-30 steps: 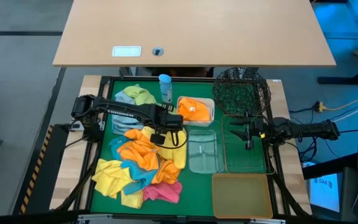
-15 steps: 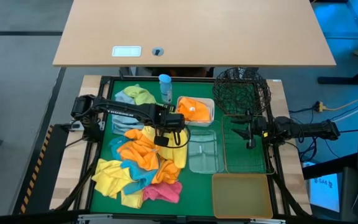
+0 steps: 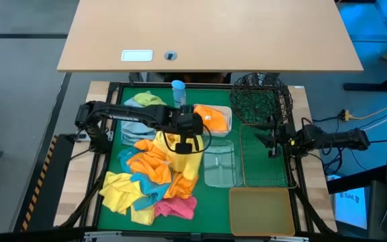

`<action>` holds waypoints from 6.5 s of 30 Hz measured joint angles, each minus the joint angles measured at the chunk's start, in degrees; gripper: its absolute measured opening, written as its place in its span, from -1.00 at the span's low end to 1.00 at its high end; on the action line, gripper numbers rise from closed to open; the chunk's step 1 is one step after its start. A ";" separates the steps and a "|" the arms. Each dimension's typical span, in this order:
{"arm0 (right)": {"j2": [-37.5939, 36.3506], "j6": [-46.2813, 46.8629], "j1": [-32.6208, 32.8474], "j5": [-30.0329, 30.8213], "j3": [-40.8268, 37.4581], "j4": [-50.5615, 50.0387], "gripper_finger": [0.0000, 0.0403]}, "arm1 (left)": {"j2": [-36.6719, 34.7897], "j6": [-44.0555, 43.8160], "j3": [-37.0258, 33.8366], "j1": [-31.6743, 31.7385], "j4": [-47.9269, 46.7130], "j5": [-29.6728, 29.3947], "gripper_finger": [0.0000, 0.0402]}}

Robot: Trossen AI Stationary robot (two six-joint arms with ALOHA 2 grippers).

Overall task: Sort microfiber towel by color & place in baskets
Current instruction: Put the yellow towel into the gold wire basket, then put the orange towel into the white bin

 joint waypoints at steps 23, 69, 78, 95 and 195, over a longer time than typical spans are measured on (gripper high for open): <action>42.15 -0.02 0.02 -0.09 19.37 5.79 -0.16 | 0.00 -1.32 1.48 -0.02 11.02 0.12 -1.00; 61.49 -3.12 0.00 -1.73 33.03 6.70 -0.81 | 0.09 -2.73 1.50 -6.29 29.48 -0.08 -1.00; 61.16 -4.51 0.00 -1.57 33.21 6.46 -0.94 | 0.09 -2.72 1.50 -6.32 29.46 -1.62 -0.69; 51.87 -7.09 -12.57 2.95 48.85 -28.25 -0.98 | -8.28 -8.56 1.59 -7.15 7.85 -1.54 -0.52; 20.49 25.99 -35.24 -42.11 34.94 -82.86 0.06 | -8.44 -43.02 -17.28 -8.07 -1.20 40.26 -0.52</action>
